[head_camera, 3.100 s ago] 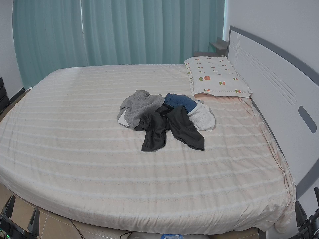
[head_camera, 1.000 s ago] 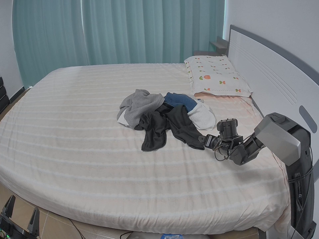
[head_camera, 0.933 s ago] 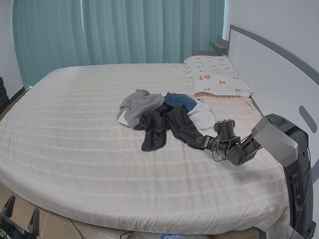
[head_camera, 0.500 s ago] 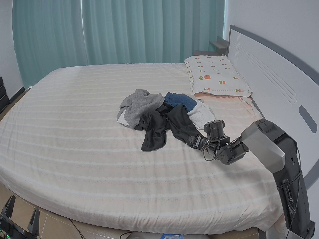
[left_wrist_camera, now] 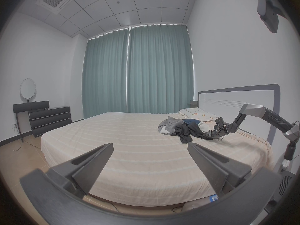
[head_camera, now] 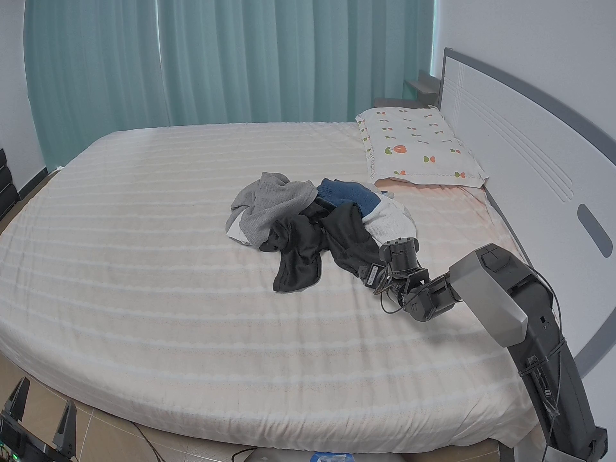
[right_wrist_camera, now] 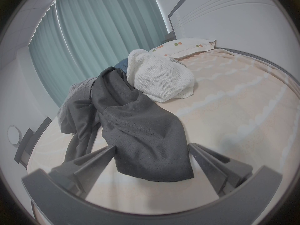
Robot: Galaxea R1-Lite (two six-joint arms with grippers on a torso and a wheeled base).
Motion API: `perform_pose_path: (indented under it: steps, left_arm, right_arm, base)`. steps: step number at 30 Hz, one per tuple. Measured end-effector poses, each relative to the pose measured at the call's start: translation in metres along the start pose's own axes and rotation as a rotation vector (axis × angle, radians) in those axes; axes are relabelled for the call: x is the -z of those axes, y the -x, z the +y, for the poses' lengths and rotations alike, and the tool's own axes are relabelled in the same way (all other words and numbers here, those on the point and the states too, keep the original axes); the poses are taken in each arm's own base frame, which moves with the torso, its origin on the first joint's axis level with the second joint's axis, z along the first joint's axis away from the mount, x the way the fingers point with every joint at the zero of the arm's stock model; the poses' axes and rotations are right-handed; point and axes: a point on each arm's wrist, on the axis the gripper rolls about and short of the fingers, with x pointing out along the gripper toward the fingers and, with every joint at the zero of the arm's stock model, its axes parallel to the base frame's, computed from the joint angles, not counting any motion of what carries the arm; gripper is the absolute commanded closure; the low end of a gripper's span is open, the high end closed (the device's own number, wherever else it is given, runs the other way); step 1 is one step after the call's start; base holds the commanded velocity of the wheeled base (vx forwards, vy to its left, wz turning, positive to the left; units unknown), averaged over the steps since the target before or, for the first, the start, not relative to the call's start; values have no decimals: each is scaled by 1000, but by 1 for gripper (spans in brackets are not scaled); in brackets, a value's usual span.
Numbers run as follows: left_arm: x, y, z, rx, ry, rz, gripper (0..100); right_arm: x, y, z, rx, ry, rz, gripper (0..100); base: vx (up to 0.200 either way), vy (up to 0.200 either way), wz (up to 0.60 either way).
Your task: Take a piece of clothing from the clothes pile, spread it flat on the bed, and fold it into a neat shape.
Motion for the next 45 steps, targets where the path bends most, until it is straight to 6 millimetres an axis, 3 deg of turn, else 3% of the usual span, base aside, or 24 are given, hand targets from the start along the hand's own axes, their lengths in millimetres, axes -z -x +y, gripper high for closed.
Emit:
perform_pose_path:
  steps: [12, 20, 29, 39, 45]
  left_arm:
    - [0, 0, 0, 0, 0, 0, 0]
    - [0, 0, 0, 0, -1, 0, 0]
    - [0, 0, 0, 4, -4, -1, 0]
    - [-1, 0, 0, 4, 27, -12, 0]
    - [-28, 5, 0, 14, 122, -78, 0]
  right_arm:
    - [14, 3, -2, 10, 5, 18, 100]
    - [6, 46, -9, -48, -75, 58, 100]
    - [-23, 138, -19, -209, -154, 112, 100]
    - [-54, 270, -44, -474, -207, 129, 100]
    - [-63, 321, -51, -582, -210, 83, 100]
  base:
    - [0, 0, 0]
    - [0, 0, 0]
    - [0, 0, 0]
    - [0, 0, 0]
    - [0, 0, 0]
